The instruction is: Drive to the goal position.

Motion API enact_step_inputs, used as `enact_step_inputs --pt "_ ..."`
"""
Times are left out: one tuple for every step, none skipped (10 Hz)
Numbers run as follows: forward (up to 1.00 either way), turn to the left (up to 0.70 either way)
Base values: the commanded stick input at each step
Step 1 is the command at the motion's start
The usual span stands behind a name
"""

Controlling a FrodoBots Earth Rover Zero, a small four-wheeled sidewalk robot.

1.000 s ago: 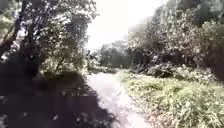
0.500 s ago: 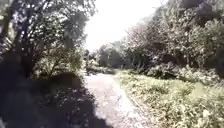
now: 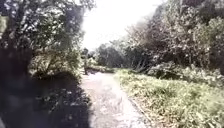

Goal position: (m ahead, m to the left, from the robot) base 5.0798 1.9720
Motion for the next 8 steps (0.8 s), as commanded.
enact_step_inputs --pt "0.50 0.15" --pt "0.50 0.00" --pt "0.50 0.00" --pt "0.50 0.00" --pt "0.50 0.00" --pt "0.50 0.00" --pt "0.50 0.00" --pt "0.50 0.00"
